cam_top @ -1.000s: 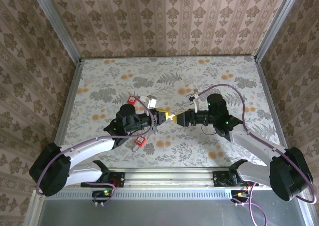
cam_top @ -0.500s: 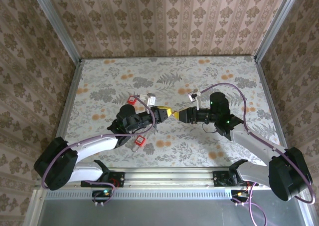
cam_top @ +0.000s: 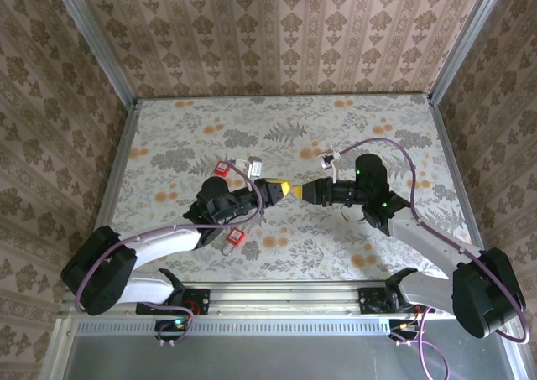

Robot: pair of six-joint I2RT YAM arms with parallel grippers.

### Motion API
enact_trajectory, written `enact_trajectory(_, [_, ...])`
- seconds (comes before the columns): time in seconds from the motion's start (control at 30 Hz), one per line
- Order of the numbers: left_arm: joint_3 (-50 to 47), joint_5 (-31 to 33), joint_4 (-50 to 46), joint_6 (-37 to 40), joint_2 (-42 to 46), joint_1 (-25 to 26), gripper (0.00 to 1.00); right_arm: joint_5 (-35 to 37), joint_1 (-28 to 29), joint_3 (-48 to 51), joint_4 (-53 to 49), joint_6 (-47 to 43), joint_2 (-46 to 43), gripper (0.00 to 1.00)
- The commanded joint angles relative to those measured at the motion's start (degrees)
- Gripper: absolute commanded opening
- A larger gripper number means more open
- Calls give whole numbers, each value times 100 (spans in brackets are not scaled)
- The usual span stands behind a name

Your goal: Unlock with the key

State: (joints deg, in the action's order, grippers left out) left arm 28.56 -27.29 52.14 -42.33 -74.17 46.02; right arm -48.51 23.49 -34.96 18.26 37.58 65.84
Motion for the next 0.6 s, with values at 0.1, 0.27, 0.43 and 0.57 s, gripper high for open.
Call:
enact_trajectory(0.1, [-58,-88,489,-148,-167,-16,0,-220,-17,68,308,118,-81,28])
enact_trajectory(0.27, [-43,-92,543,-170,-224,0,0,-233,-11,79,343,142,-63,26])
enact_trajectory(0.43, [-43,-84,543,-155,-272,19,0,-264,-11,97,389,170,-69,20])
enact_trajectory(0.57, [-34,-57,573,-150,-321,28,0,-308,-14,109,454,220,-72,13])
